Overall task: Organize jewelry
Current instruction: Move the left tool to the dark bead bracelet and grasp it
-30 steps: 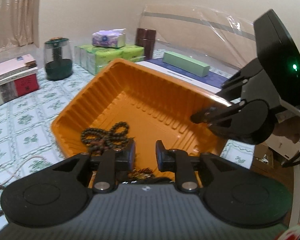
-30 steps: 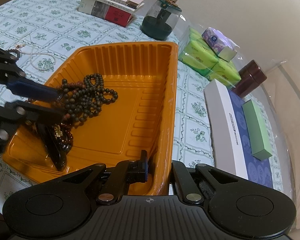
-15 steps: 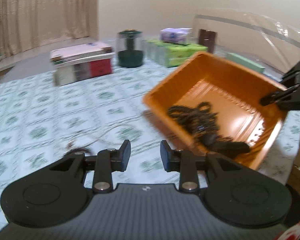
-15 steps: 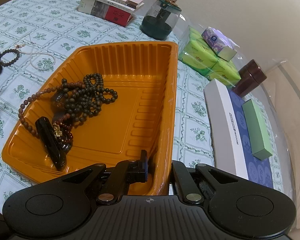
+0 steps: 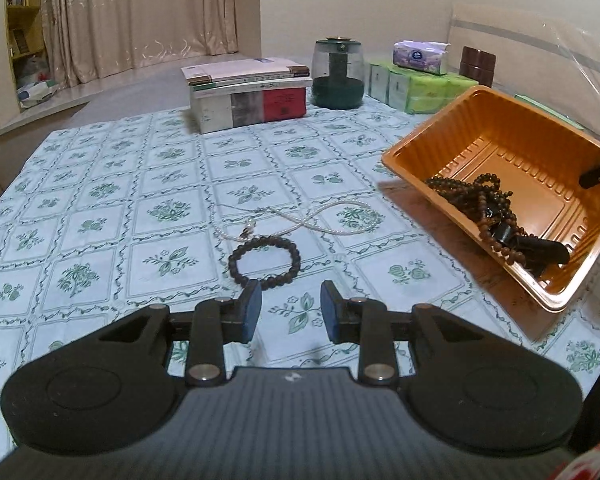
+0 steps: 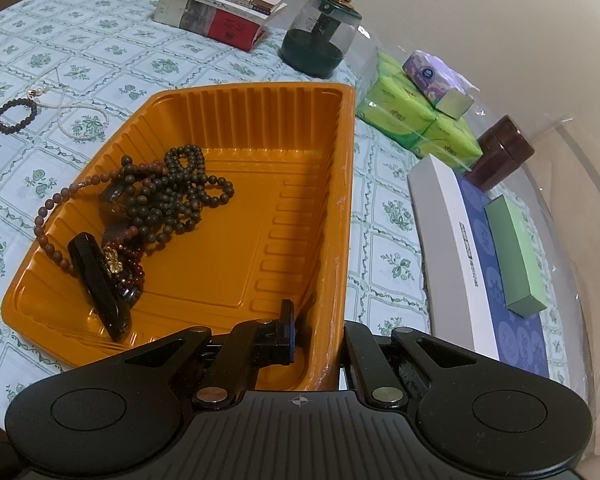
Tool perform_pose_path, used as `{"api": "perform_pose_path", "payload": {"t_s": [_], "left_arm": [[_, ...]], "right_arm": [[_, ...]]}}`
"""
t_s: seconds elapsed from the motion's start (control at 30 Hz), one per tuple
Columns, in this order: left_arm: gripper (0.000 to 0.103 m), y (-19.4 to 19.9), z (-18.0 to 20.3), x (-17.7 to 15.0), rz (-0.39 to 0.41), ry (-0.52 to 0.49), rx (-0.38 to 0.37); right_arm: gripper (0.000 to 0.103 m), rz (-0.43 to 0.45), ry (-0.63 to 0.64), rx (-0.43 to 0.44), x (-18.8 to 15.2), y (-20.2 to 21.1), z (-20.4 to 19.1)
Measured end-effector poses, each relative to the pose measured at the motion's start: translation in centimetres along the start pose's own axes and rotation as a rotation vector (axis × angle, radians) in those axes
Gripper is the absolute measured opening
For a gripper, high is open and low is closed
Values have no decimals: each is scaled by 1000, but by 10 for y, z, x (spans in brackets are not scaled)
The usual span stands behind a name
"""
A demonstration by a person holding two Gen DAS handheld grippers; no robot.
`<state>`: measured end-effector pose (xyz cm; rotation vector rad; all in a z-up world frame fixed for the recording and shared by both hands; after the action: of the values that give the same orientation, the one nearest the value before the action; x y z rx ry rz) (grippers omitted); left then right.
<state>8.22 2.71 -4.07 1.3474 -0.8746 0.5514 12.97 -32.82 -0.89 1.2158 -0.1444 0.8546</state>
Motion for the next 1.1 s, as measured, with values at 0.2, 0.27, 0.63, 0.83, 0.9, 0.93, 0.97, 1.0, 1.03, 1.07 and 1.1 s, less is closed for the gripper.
{"api": "perform_pose_path", "payload": {"t_s": [0.2,0.27,0.63,0.83,0.9,0.93,0.97,1.0,1.03,1.07,1.1], "left_arm": [[29,-4,-2,2,-9,-31,6],[29,-10,-1,4,-9,-49,1],[27,-65,11,22,-49,-117,-27],[22,-90,16,23,-79,-151,-29],[21,-94,16,23,-89,-154,-25],[21,-97,15,23,-97,-153,-22],[20,-99,14,23,-104,-152,-19],[20,-101,13,23,-109,-150,-21],[19,-104,11,22,-115,-147,-22],[19,-105,10,22,-117,-142,-24],[17,-107,8,22,-119,-132,-29]], "right_arm": [[5,-1,6,-1,0,1,-1],[5,-2,4,3,0,1,0],[5,-6,-9,30,-1,-3,4],[5,-6,-27,48,-3,-6,7],[5,-7,-34,54,-4,-7,9],[5,-7,-36,56,-4,-7,9],[5,-7,-39,57,-5,-7,9],[5,-6,-41,58,-5,-8,10],[5,-7,-42,59,-5,-8,10],[5,-7,-44,60,-5,-8,10],[6,-8,-45,60,-6,-9,10]]}}
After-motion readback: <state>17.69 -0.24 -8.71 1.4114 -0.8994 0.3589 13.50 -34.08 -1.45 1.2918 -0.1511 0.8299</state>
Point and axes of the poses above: each gripper's, at about its wrist camera, not at the fingertips, and y roughly against the way its jaws point, z to its right, x to its top, the point moved 1 cm from there along -y, roughly the way its jaws point, and after that the axes turned 2 degrees about z, right-handed, at the moved point
